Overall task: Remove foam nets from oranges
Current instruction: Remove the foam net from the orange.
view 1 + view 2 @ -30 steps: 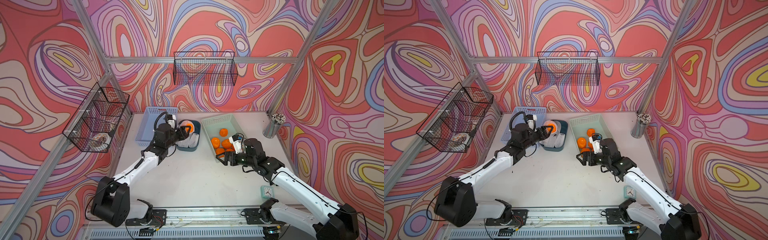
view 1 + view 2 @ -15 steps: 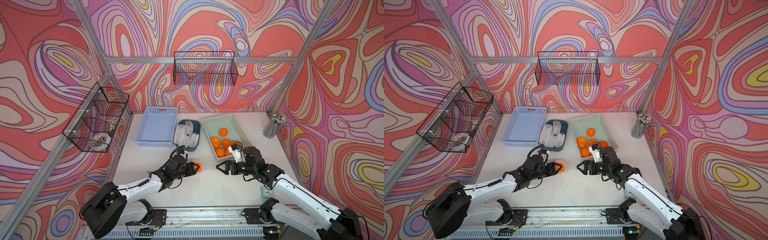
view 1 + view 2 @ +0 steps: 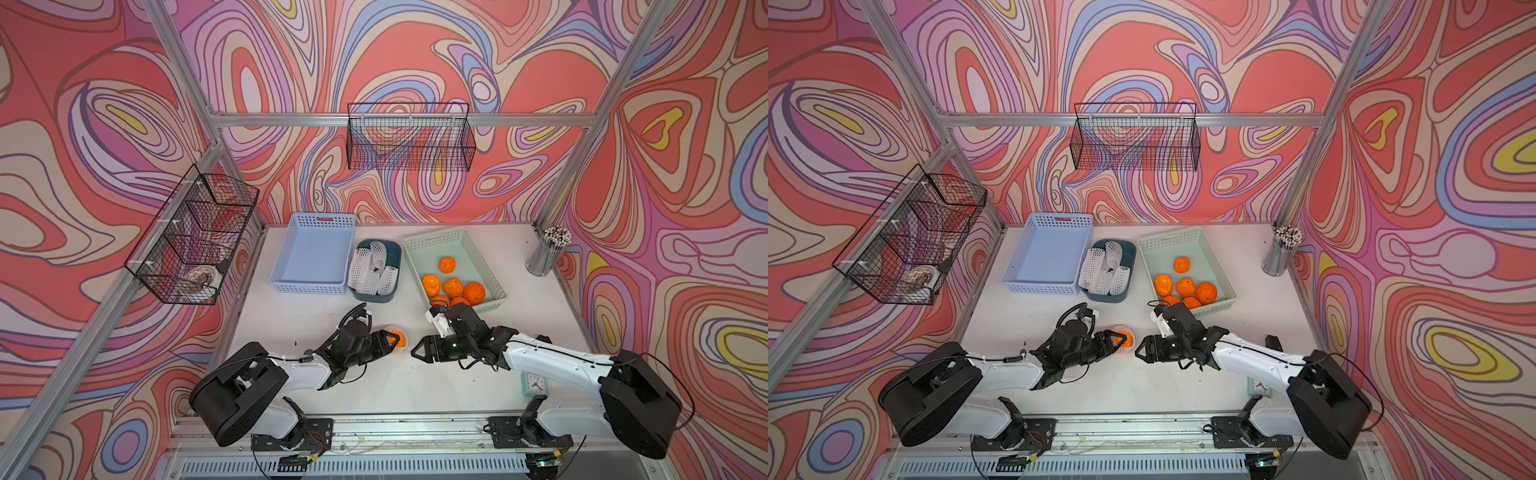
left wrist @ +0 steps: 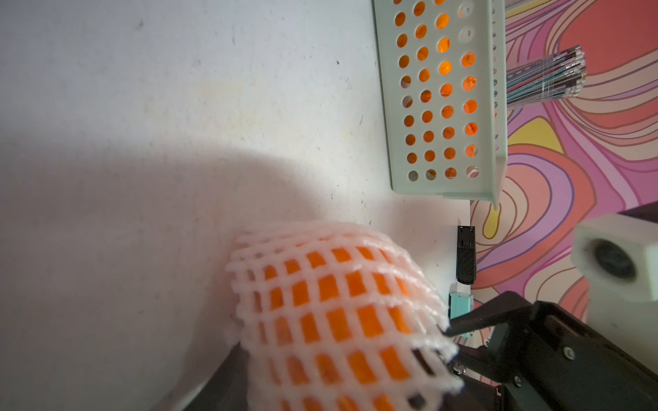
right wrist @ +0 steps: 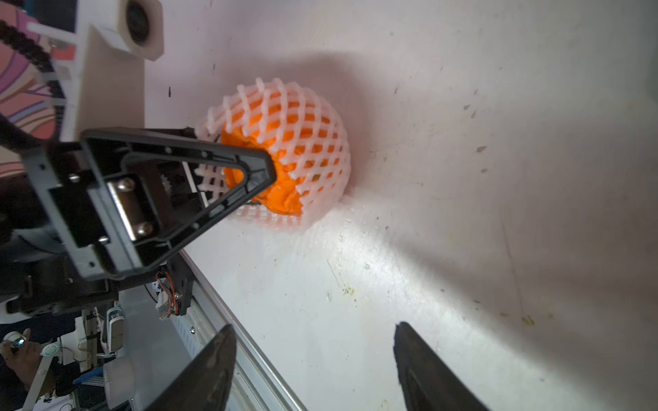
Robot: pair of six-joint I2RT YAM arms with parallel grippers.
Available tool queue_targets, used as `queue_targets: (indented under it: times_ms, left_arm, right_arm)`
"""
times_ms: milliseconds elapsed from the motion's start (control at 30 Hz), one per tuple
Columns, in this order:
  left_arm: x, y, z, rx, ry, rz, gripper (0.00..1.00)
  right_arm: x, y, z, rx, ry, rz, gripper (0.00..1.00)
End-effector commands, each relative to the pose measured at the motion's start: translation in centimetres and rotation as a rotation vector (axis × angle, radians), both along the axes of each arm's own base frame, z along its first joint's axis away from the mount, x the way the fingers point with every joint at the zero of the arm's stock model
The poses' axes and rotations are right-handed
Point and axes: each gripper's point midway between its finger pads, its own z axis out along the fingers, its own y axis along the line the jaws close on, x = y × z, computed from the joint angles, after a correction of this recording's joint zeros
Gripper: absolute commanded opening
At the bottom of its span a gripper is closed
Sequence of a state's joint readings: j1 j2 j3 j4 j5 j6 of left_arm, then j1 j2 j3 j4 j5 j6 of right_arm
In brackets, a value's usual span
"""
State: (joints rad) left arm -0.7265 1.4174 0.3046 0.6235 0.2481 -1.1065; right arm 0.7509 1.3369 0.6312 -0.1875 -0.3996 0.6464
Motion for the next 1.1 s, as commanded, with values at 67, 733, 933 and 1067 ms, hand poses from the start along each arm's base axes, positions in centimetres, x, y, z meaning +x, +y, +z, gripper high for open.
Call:
queue_targets:
  times_ms: [67, 733, 933, 1067]
  left_arm:
    - [-1.6, 0.3, -1.3, 0.013, 0.075, -0.023, 0.51]
    - [-1.8, 0.4, 0.7, -0.014, 0.027, -0.034, 0.45]
    - [-1.7, 0.4, 2.2, -0.049, -0.023, -0.039, 0.42]
    - [-1.7, 0.2, 3.0, -0.092, -0.056, -0.04, 0.38]
  right_arm:
    - [2.7, 2.0, 1.1, 0.02, -0.074, -0.029, 0.66]
    - [4.6, 2.9, -2.4, -0.062, -0.031, -0.053, 0.25]
    - [4.3, 2.4, -2.4, -0.062, -0.038, -0.063, 0.21]
    - [4.1, 2.4, -2.9, -0.063, -0.032, -0.059, 0.16]
